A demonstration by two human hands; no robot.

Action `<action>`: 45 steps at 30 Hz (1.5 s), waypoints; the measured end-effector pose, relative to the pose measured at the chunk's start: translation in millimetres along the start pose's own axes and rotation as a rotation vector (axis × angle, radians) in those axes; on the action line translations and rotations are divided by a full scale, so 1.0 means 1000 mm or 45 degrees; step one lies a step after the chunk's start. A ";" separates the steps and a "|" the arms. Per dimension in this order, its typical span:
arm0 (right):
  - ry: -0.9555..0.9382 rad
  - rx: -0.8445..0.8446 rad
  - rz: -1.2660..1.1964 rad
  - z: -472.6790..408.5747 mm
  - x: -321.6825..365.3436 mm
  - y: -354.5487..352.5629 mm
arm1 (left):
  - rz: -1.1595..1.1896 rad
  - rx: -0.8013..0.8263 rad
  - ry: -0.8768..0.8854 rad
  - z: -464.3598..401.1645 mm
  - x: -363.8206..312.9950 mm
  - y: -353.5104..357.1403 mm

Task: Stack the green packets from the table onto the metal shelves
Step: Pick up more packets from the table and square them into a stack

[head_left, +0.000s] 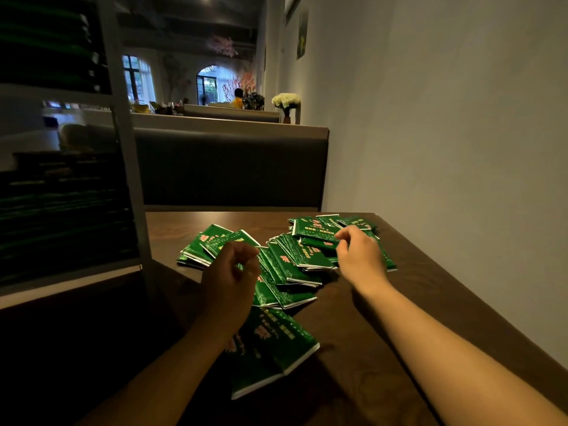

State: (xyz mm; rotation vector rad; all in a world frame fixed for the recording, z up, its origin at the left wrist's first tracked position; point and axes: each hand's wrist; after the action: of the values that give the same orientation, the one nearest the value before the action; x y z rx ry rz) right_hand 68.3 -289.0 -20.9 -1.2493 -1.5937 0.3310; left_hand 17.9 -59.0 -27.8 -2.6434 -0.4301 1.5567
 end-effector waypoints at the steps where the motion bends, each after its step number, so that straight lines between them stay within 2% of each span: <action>1: 0.040 -0.038 0.080 -0.003 -0.008 0.000 | 0.001 0.000 0.003 0.000 -0.001 -0.002; 4: 0.185 -0.095 0.264 -0.005 -0.033 0.005 | -0.014 0.014 0.017 0.003 0.000 0.000; 7: 0.365 -0.093 0.211 -0.010 -0.045 0.008 | -0.064 0.044 0.071 0.007 -0.001 0.002; 13: 0.627 0.128 0.315 -0.022 -0.053 0.004 | -0.130 0.067 0.115 0.009 -0.001 0.000; 15: 0.685 0.120 0.262 -0.024 -0.055 -0.005 | -0.134 0.061 0.122 0.008 0.000 -0.001; 17: 0.717 0.020 0.076 -0.023 -0.058 -0.012 | -0.121 0.051 0.134 0.007 -0.001 -0.002; 20: 0.734 -0.197 -0.457 -0.017 -0.053 -0.023 | -0.118 0.046 0.140 0.007 -0.002 -0.002; 23: 0.613 -0.338 -0.806 -0.008 -0.030 -0.032 | -0.088 0.031 0.136 0.007 -0.003 -0.001; 25: 0.478 -0.326 -1.012 0.004 -0.004 -0.034 | -0.066 0.035 0.114 0.007 -0.003 0.000; 28: 0.251 -0.127 -1.119 0.032 0.034 -0.029 | -0.040 0.048 0.036 0.008 -0.001 0.002; 32: -0.065 0.182 -1.111 0.063 0.064 -0.017 | 0.145 0.069 -0.140 0.009 -0.004 0.003; 35: -0.201 0.437 -1.082 0.076 0.067 -0.008 | 0.197 0.130 -0.241 0.009 -0.011 0.000; 38: -0.302 0.545 -0.949 0.080 0.063 -0.003 | 0.157 0.093 -0.268 0.009 -0.016 -0.002; 40: -0.411 0.439 -0.829 0.071 0.059 -0.003 | 0.200 0.020 -0.283 0.009 -0.014 -0.003; 42: -0.489 0.166 -0.553 0.054 0.047 -0.003 | 0.256 -0.026 -0.302 0.007 -0.014 -0.005; 44: -0.414 0.007 -0.226 0.034 0.029 -0.003 | 0.258 -0.038 -0.311 0.006 -0.013 -0.006; 45: -0.335 0.023 -0.058 0.025 0.020 -0.004 | 0.250 -0.049 -0.304 0.006 -0.013 -0.007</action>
State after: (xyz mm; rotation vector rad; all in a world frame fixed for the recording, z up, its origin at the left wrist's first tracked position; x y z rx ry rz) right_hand 46.7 -264.6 -17.9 -1.1907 -1.8345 0.4961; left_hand 5.2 -56.8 -18.7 -2.6047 -0.2150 1.9523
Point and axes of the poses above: each hand's wrist, its own z-axis away from the middle knuckle, its own y-axis out of the palm, x = y × z, and after that the axes turned 1 degree about -x, right-handed
